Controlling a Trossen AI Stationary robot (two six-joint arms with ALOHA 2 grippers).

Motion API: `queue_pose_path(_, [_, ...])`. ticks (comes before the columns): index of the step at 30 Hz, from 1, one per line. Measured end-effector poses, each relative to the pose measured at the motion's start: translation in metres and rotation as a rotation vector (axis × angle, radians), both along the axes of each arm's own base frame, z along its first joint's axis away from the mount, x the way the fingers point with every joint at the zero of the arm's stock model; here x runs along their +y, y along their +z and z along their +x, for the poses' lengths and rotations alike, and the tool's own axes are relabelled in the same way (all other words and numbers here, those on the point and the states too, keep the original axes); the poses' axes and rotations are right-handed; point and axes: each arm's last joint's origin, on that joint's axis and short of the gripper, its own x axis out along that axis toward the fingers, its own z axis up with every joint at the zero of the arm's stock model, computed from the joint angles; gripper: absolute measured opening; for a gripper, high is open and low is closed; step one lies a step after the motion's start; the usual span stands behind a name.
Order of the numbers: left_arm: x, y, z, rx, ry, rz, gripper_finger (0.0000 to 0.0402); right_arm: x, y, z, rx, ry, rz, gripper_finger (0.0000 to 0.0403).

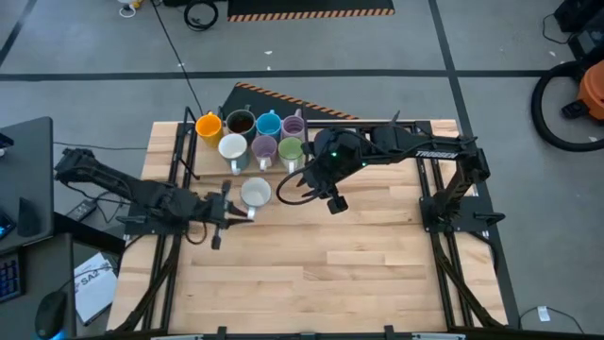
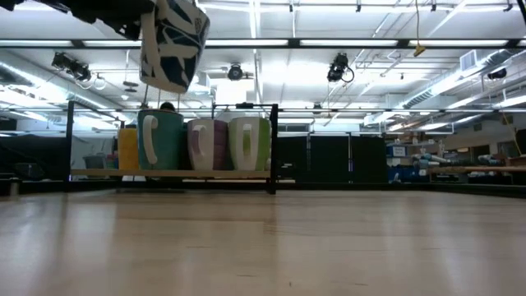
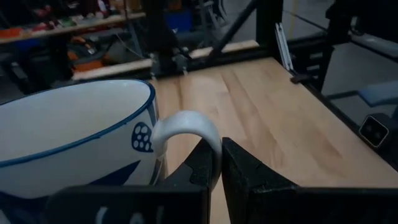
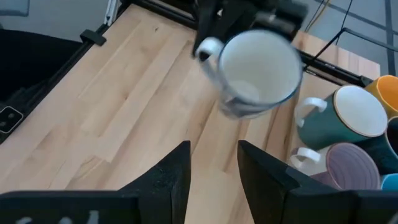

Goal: Place coffee mugs
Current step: Put the blue patterned mug on the shelf

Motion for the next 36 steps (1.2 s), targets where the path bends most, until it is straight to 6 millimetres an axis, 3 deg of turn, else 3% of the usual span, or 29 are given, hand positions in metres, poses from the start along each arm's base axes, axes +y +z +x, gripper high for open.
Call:
queue_pose_path(8, [0.022, 0.042, -0.037, 0.013, 0.060, 0.026, 0.0022, 0.000, 0.000, 0.000, 0.000, 0.001, -0.001, 0.0137])
queue_pose_path(14, [0.029, 0.045, -0.057, 0.057, 0.069, 0.025, 0.0022, 0.000, 0.000, 0.000, 0.003, -0.009, 0.011, 0.0137])
queue_pose_path(19, [0.031, 0.034, -0.064, 0.102, 0.076, -0.004, 0.0022, 0.001, 0.000, 0.000, 0.004, -0.012, 0.017, 0.0137])
queue_pose_path(30, [0.034, -0.012, -0.072, 0.046, 0.096, -0.064, 0.0022, 0.004, 0.000, 0.000, 0.009, -0.016, 0.031, 0.0137])
queue_pose_path(36, [0.035, -0.018, -0.076, -0.083, 0.105, -0.142, 0.0022, 0.004, 0.000, 0.000, 0.013, -0.022, 0.038, 0.0137])
